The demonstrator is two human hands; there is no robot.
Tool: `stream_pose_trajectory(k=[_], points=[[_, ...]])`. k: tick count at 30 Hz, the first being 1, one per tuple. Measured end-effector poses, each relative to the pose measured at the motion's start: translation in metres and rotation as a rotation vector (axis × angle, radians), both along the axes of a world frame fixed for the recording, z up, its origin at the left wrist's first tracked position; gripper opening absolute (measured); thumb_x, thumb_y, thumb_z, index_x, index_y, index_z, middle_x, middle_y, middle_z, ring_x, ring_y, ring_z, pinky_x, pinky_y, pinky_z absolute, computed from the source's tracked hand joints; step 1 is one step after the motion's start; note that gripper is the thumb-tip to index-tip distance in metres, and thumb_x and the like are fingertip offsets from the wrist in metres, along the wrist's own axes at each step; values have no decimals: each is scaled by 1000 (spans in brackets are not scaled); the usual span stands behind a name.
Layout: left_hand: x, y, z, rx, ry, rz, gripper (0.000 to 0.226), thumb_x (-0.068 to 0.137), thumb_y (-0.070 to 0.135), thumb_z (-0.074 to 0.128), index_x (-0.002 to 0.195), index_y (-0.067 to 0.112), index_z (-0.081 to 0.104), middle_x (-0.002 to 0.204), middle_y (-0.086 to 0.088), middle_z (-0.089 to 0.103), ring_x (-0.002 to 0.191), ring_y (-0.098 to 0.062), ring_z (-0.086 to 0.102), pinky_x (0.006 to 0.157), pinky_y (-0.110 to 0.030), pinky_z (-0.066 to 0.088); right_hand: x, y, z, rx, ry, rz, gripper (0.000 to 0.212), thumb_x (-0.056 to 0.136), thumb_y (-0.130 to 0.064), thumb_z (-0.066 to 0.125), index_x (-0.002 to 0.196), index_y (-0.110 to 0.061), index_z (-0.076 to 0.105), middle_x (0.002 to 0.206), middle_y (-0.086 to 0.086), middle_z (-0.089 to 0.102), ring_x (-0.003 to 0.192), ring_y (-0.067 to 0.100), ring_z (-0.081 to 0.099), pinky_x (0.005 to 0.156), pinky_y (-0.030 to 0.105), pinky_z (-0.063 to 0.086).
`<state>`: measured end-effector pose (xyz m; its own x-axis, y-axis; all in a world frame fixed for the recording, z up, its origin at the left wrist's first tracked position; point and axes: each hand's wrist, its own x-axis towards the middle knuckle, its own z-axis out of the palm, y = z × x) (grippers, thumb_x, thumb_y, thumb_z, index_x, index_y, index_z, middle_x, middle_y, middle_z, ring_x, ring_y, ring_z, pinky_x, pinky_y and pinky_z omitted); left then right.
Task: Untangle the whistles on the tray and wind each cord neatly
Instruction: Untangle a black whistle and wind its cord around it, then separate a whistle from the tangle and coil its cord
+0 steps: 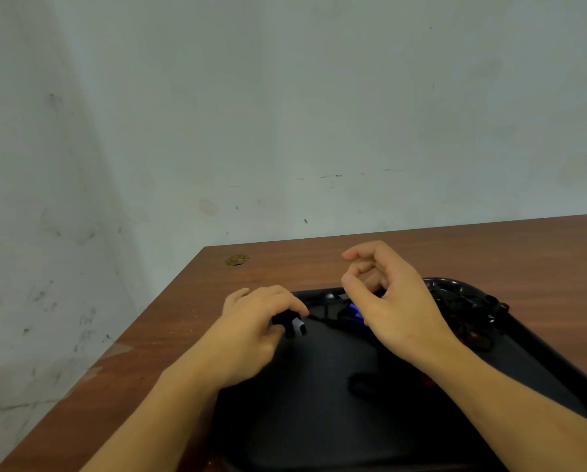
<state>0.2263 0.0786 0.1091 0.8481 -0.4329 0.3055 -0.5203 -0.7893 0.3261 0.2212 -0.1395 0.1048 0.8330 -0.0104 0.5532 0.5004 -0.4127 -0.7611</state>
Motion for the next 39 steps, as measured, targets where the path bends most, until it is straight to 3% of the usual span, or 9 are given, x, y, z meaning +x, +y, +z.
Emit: stream_pose_trajectory(k=[2, 6, 14, 18, 19, 25, 29, 34, 39], points=[[4, 2, 1, 56, 1, 48, 51, 90, -4, 55, 114, 40, 63, 120, 30, 55, 124, 9, 40, 122, -38, 5, 0, 1, -1, -16, 2, 13, 23, 93, -20, 62, 107, -38, 58, 90, -20, 64, 72, 2, 61, 67, 11, 46], [9, 3, -4, 81, 23, 24, 60, 86, -11, 49, 112, 41, 66, 128, 34, 56, 131, 16, 32, 120, -36, -3, 2, 1, -2, -49, 19, 34, 22, 93, -20, 63, 107, -37, 58, 88, -16, 65, 69, 4, 60, 66, 14, 45], [22, 10, -10, 57, -1, -34, 67, 90, -13, 49, 114, 46, 70, 137, 34, 46, 143, -2, 33, 121, -45, 21, 3, -2, -6, -335, 52, 38, 20, 95, -22, 58, 108, -38, 58, 90, -15, 63, 71, 1, 60, 65, 15, 47], [20, 9, -10, -27, -21, -18, 72, 92, -15, 42, 126, 43, 65, 143, 31, 43, 139, 7, 30, 112, -5, 14, 7, -4, -10, -676, 83, 55, 26, 95, -27, 58, 118, -38, 57, 108, -19, 56, 86, -1, 51, 82, 18, 44], [19, 10, -10, -71, -28, -4, 74, 91, -16, 42, 128, 44, 63, 144, 31, 43, 137, 9, 30, 109, -3, 15, 8, -4, -11, -720, 91, 50, 27, 96, -29, 58, 122, -37, 56, 111, -18, 56, 89, 0, 49, 85, 20, 44], [17, 10, -11, -191, -76, 53, 68, 89, -14, 41, 121, 39, 68, 138, 24, 54, 134, 3, 42, 116, -21, 30, 10, -2, -8, -872, 151, -84, 25, 96, -42, 56, 120, -35, 60, 113, -16, 61, 110, 12, 52, 91, 35, 52], [13, 7, -9, -207, -116, 43, 61, 91, -12, 40, 116, 33, 72, 131, 20, 59, 127, 1, 49, 112, -20, 34, 10, -3, -7, -887, 165, -157, 12, 97, -39, 55, 99, -34, 66, 99, -14, 58, 99, 14, 53, 80, 35, 55], [9, 6, -7, -228, -135, 33, 53, 92, -10, 42, 110, 27, 74, 123, 17, 63, 120, -1, 53, 109, -26, 40, 9, -5, -7, -859, 113, -184, 14, 101, -35, 49, 96, -30, 60, 103, -12, 55, 97, 13, 41, 78, 29, 47], [1, 0, -1, -293, -175, 17, 44, 94, -4, 48, 116, 26, 70, 119, 19, 63, 117, 2, 55, 106, -28, 44, 5, -4, 2, -513, -52, -163, 9, 102, -27, 48, 97, -28, 55, 91, -16, 63, 93, 7, 50, 76, 26, 44]])
